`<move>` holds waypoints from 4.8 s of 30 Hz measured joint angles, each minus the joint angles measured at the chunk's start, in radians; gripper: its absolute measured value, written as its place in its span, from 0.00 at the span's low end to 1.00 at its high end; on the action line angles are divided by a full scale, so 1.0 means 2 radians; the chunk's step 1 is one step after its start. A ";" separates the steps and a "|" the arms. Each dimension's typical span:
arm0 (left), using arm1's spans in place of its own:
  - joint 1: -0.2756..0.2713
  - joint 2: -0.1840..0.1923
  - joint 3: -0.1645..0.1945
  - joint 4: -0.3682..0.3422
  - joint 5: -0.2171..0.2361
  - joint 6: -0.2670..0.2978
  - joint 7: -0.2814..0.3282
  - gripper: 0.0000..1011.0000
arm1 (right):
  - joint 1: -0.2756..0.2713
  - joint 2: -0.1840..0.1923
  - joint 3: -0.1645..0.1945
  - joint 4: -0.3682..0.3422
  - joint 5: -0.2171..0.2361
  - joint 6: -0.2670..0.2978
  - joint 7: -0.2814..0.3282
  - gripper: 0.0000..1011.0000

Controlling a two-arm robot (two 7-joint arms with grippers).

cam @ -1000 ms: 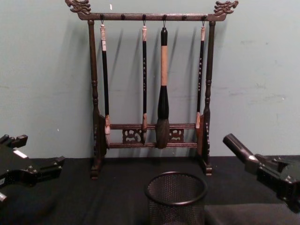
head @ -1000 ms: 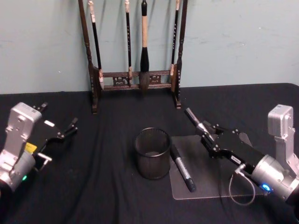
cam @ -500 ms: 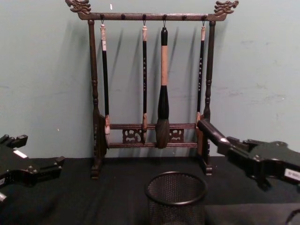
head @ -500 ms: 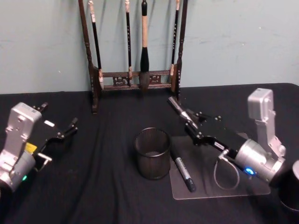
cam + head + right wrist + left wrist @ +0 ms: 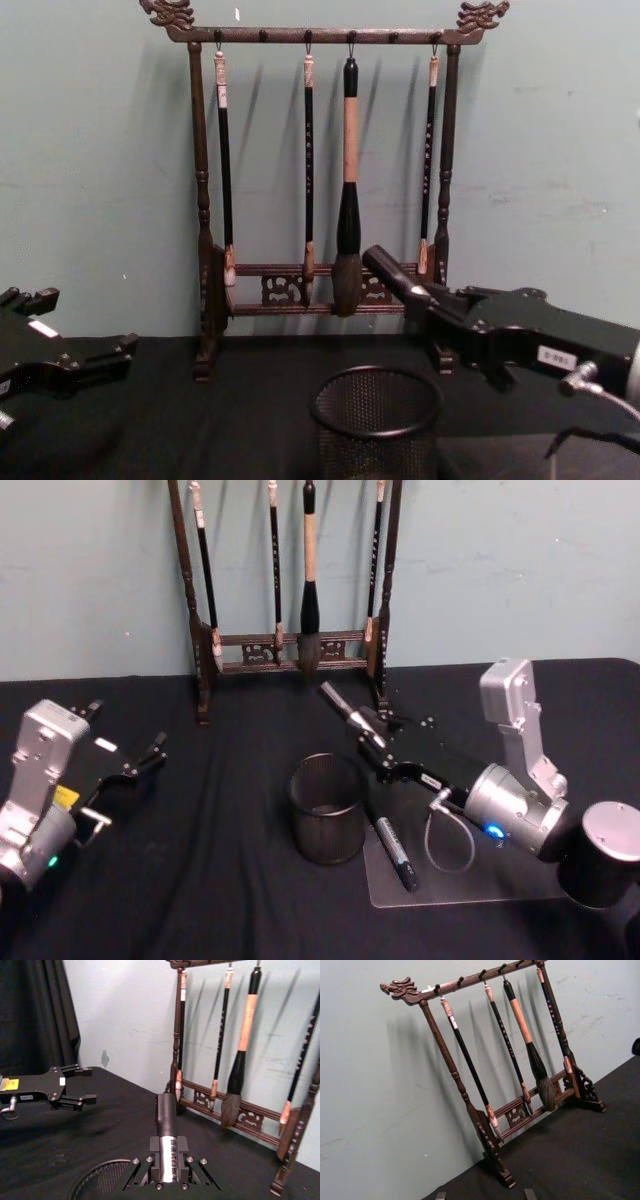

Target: Pick up the water-based marker from the table and place it into the pen holder.

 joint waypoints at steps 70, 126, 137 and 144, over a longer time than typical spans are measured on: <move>0.000 0.000 0.000 0.000 0.000 0.000 0.000 1.00 | 0.052 -0.046 -0.043 0.058 -0.024 -0.012 0.015 0.79; 0.000 0.000 0.000 0.000 0.000 0.000 0.000 1.00 | -0.072 -0.002 0.018 -0.149 -0.056 0.126 -0.138 0.99; 0.000 0.000 0.000 0.000 0.000 0.000 0.000 1.00 | -0.106 0.003 0.039 -0.189 -0.070 0.147 -0.150 0.99; 0.000 0.000 0.000 0.000 0.000 0.000 0.000 1.00 | -0.124 0.007 0.050 -0.203 -0.077 0.172 -0.149 0.99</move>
